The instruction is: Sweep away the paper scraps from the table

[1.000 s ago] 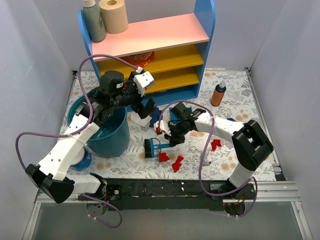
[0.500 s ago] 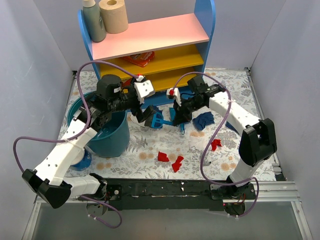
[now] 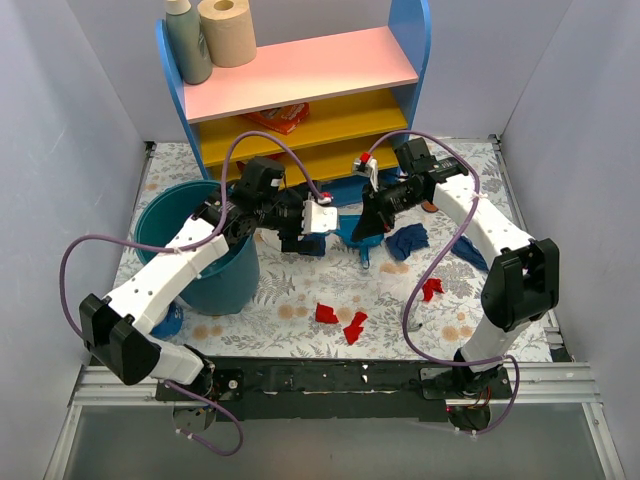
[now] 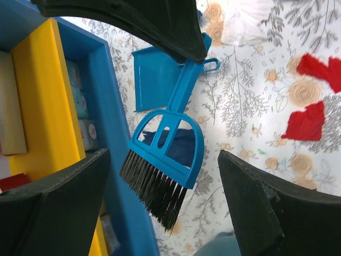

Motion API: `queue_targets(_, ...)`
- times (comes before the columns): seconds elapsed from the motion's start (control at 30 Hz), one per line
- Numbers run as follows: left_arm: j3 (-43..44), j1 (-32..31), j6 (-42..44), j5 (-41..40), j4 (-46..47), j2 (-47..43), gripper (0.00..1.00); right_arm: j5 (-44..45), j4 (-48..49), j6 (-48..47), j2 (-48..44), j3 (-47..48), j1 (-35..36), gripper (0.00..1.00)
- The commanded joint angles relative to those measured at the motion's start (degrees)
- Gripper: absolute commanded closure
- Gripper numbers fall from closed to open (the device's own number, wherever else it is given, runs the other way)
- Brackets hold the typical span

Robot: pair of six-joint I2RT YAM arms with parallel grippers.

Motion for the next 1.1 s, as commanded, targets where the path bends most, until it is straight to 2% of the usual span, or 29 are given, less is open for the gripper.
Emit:
queue_targets(0.0,-0.5,-0.8,10.0,-0.5,-0.1,-1.8,0.18,-4.3,1.0,4.1,-3.0,1.2,-0.2,0.99)
queue_targets(0.17,-0.6,-1.2,12.0,-1.9,0.8,-0.2,0.24,-5.0,1.9,5.2,-3.1,0.9,-0.3,0.99)
queue_targets(0.2,-0.6,-1.3,12.2,-2.0,1.1,-0.1,0.31,-5.2,2.2,5.5,-3.0,0.8,-0.3,0.99)
queue_targets(0.27,-0.4,-1.7,12.4,-2.2,1.6,0.5,0.39,-5.4,2.5,6.0,-2.9,0.9,-0.4,0.99)
queue_targets(0.3,-0.4,-1.7,12.4,-2.3,1.8,0.9,0.53,-5.5,2.8,6.9,-2.9,0.9,-0.4,0.99)
queue_targets(0.4,-0.2,-1.9,12.4,-3.7,2.0,2.0,0.84,-6.3,4.0,8.7,-2.7,2.1,-0.6,0.99)
queue_targets(0.43,-0.3,-1.9,12.4,-3.9,1.9,2.1,0.99,-6.3,4.4,9.3,-2.7,2.7,-0.8,0.99)
queue_targets(0.47,-0.2,-2.0,12.1,-4.0,2.2,2.0,1.00,-6.1,4.5,9.2,-2.8,3.2,-0.8,0.98)
queue_targets(0.5,-0.5,-1.9,11.4,-4.2,2.9,1.9,1.00,-4.1,4.4,9.0,-2.9,4.2,-0.8,0.72)
queue_targets(0.53,-0.5,-1.9,7.8,-4.2,3.7,1.7,1.00,-2.4,4.5,8.6,-3.8,4.6,-0.9,0.54)
queue_targets(0.57,-0.3,-1.9,5.8,-4.3,4.3,1.9,1.00,0.0,5.1,8.4,-4.4,4.9,-0.9,0.20)
queue_targets(0.6,0.8,-1.9,3.1,-4.4,4.3,2.1,1.00,4.4,5.7,8.3,-5.2,5.2,-1.1,0.05)
queue_targets(0.67,2.1,-1.8,-4.1,-4.1,2.7,3.4,1.00,5.5,7.4,7.5,-7.6,4.8,-2.6,0.05)
queue_targets(0.87,2.9,-1.8,-15.3,1.5,1.7,2.7,1.00,2.8,11.1,2.4,-13.3,-1.1,-5.2,0.04)
queue_targets(1.07,7.3,1.1,-16.1,7.3,-3.5,5.4,1.00,-2.1,11.8,-7.6,-15.3,-6.1,-5.6,0.07)
